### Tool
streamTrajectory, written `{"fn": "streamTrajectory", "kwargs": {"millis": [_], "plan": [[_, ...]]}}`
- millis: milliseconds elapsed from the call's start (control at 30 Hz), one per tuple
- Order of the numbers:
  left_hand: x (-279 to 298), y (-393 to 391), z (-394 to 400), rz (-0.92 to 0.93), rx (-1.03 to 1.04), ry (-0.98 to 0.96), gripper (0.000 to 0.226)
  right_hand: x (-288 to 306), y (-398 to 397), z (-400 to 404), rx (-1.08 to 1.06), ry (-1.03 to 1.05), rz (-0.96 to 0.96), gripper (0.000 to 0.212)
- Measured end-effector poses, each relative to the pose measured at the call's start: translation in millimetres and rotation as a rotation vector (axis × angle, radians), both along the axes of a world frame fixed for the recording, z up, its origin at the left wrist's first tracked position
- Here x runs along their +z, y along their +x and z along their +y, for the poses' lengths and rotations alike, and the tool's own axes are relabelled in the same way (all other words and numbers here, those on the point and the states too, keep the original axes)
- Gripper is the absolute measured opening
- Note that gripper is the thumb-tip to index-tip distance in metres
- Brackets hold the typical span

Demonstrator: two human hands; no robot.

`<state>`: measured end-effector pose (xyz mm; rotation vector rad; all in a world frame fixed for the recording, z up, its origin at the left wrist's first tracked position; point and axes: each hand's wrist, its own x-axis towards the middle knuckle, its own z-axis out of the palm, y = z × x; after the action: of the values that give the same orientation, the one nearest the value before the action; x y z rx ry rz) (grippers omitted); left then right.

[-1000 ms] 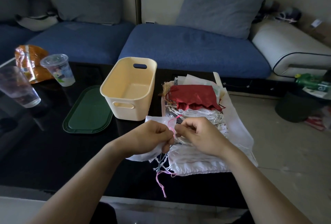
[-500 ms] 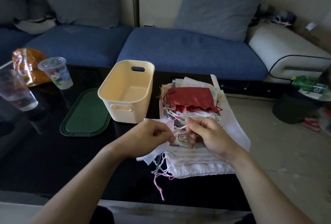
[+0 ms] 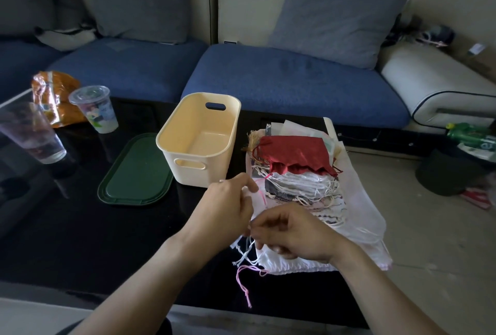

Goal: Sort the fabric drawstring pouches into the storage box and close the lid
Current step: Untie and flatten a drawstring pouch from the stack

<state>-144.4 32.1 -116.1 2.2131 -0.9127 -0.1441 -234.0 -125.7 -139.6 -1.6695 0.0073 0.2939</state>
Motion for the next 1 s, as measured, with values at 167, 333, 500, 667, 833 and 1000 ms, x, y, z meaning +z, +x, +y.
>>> {"fn": "streamTrajectory", "kwargs": {"millis": [167,333,500,667,833,1000], "plan": [[0,1,0,-0.235,-0.061,0.030,0.047,-5,2,-5,-0.111,-0.143,0.000,0.012],[3,4,1,-0.177,-0.028,-0.062,0.028,-1,3,-14,-0.285,-0.174,-0.031,0.013],[5,2,-1,0.216,-0.015,-0.238,0.015,7,3,-15,-0.402,-0.128,-0.303,0.003],[5,3,-1,0.295,-0.048,-0.160,0.019,3,1,-10,-0.501,-0.291,-0.568,0.014],[5,0,-2,0.394,-0.232,-0.013,0.027,-6,1,-5,-0.441,-0.237,-0.535,0.011],[0,-4,-9,0.427,-0.061,0.009,0.025,-8,1,8,-0.524,-0.175,-0.365,0.015]]}}
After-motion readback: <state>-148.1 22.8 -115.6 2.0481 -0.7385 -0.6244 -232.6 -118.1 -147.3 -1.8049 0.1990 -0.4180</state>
